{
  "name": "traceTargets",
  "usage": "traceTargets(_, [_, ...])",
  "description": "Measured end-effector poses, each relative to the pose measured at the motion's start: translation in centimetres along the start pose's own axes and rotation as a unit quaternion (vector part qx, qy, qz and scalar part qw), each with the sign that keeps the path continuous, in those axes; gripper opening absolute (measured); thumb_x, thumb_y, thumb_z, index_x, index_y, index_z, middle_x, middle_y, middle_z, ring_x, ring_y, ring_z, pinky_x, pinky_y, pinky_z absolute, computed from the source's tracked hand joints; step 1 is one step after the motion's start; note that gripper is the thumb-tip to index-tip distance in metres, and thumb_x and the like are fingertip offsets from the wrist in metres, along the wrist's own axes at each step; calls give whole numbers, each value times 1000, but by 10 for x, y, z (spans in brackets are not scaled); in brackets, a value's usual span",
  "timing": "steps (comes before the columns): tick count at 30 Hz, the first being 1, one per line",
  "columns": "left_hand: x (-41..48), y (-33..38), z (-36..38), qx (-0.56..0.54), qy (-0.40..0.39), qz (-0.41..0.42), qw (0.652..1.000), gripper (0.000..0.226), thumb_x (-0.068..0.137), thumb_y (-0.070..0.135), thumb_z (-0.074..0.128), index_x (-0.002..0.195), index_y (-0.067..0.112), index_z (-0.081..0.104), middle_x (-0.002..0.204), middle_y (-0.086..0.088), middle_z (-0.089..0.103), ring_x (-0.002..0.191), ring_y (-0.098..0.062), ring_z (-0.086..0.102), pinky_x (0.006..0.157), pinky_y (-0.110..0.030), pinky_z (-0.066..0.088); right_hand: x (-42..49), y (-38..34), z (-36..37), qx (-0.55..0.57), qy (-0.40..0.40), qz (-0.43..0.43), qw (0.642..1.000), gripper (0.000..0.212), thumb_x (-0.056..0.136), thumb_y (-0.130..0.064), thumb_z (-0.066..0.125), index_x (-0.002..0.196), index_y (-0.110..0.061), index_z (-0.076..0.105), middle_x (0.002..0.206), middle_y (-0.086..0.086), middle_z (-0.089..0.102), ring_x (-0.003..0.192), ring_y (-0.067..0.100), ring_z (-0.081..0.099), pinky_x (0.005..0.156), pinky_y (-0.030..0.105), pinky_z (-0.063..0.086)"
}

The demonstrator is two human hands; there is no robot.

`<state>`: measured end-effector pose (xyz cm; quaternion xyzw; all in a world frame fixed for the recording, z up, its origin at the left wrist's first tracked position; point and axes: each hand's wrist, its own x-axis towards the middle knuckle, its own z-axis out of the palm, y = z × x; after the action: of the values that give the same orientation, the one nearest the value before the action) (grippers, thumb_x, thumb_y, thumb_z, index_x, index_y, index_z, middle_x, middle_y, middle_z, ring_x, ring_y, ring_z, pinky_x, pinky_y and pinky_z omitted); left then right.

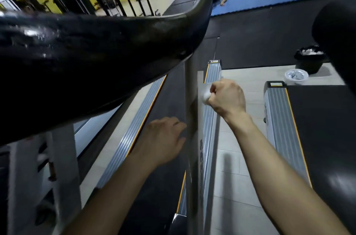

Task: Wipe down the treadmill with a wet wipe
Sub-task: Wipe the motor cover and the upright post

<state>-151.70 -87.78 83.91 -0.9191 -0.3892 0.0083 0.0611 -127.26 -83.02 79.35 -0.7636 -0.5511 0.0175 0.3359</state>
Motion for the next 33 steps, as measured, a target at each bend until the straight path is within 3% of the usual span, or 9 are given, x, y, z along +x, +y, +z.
traceTargets(6, [18, 19, -26, -57, -26, -8, 998, 43, 94, 51, 40, 126, 34, 63, 115, 8, 67, 108, -21, 65, 90, -43, 55, 37, -5, -31, -37, -159, 7, 987, 36, 68, -25, 58, 97, -18, 78, 100, 9, 75, 95, 35, 68, 81, 36, 58])
traceTargets(9, [19, 7, -21, -69, -61, -17, 996, 45, 100, 51, 48, 139, 33, 60, 124, 8, 66, 116, -19, 64, 97, -39, 53, 42, 9, -25, -43, -201, 22, 979, 41, 70, -18, 67, 109, -27, 77, 113, 5, 76, 105, 32, 69, 86, 37, 58])
traceTargets(17, [28, -14, 2, -48, -68, -56, 995, 35, 102, 47, 55, 129, 27, 63, 117, 3, 67, 112, -24, 66, 93, -40, 53, 46, 28, -12, -89, -243, 6, 966, 43, 78, -16, 63, 116, -32, 76, 115, 5, 75, 104, 32, 69, 84, 36, 57])
traceTargets(21, [56, -2, 8, -63, -66, -32, 995, 36, 102, 47, 55, 130, 27, 64, 119, 1, 67, 114, -25, 66, 95, -40, 53, 63, 32, -12, -129, -266, -20, 955, 37, 78, -16, 65, 111, -29, 76, 109, 5, 74, 98, 31, 69, 81, 37, 58])
traceTargets(23, [76, 9, 10, -71, -59, -17, 996, 31, 99, 46, 54, 120, 26, 65, 110, 2, 68, 107, -25, 66, 88, -39, 53, 79, 41, -9, -143, -271, -26, 952, 35, 78, -16, 65, 109, -28, 77, 107, 4, 75, 98, 31, 70, 84, 37, 60])
traceTargets(25, [99, 20, 15, -73, -53, -2, 996, 28, 95, 45, 53, 112, 25, 65, 102, 2, 67, 100, -25, 67, 83, -38, 53, 102, 53, -1, -153, -281, -24, 947, 33, 78, -16, 67, 107, -26, 77, 106, 4, 76, 98, 32, 71, 85, 38, 61])
traceTargets(30, [189, 39, 45, -62, -57, 54, 995, 29, 97, 45, 56, 114, 24, 66, 103, 0, 67, 99, -28, 67, 81, -43, 56, 192, 107, 48, -176, -306, -42, 935, 31, 82, -16, 71, 111, -25, 77, 111, 4, 76, 101, 31, 71, 83, 36, 60])
traceTargets(33, [259, 40, 67, -55, -66, 47, 995, 24, 93, 39, 60, 108, 22, 67, 95, -3, 67, 89, -32, 67, 73, -41, 53, 260, 148, 83, -169, -340, -49, 924, 30, 86, -22, 73, 115, -27, 76, 115, 3, 75, 104, 31, 70, 87, 38, 60])
